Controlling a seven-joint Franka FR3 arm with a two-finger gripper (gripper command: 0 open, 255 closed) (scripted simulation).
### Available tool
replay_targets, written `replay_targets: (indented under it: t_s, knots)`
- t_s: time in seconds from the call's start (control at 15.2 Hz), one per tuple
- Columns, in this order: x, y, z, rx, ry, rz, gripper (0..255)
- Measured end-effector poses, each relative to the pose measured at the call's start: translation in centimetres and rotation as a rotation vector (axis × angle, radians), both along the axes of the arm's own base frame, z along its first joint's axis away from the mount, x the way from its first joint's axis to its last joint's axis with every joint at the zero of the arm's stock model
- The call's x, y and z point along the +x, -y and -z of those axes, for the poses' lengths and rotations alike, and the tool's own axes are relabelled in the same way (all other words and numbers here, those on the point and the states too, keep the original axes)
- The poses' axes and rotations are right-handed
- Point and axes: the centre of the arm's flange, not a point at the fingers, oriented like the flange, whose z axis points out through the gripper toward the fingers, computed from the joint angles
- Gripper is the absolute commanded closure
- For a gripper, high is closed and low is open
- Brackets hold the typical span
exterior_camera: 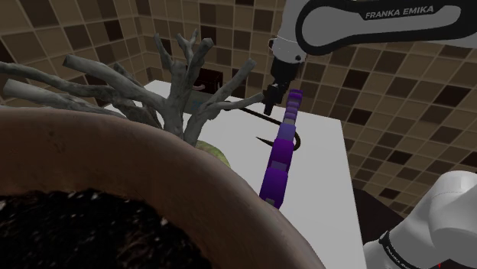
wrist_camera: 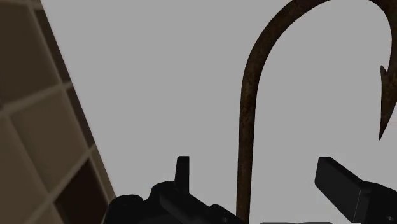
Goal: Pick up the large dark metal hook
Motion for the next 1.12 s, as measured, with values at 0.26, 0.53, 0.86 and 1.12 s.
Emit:
replay_targets:
  t_s: [0.26, 0.53, 0.86, 1.12]
  knots:
    - [0.4, -0.6, 1.8, 0.0, -0.003, -0.01, 0]
    - [0.3, -0.6, 3.8, 0.0, -0.003, -0.011, 0]
    - [0.4, -0.6, 4.0, 0.0, 0.001, -0.009, 255]
    - [0.4, -0.7, 4.0, 0.001, 0.002, -0.009, 255]
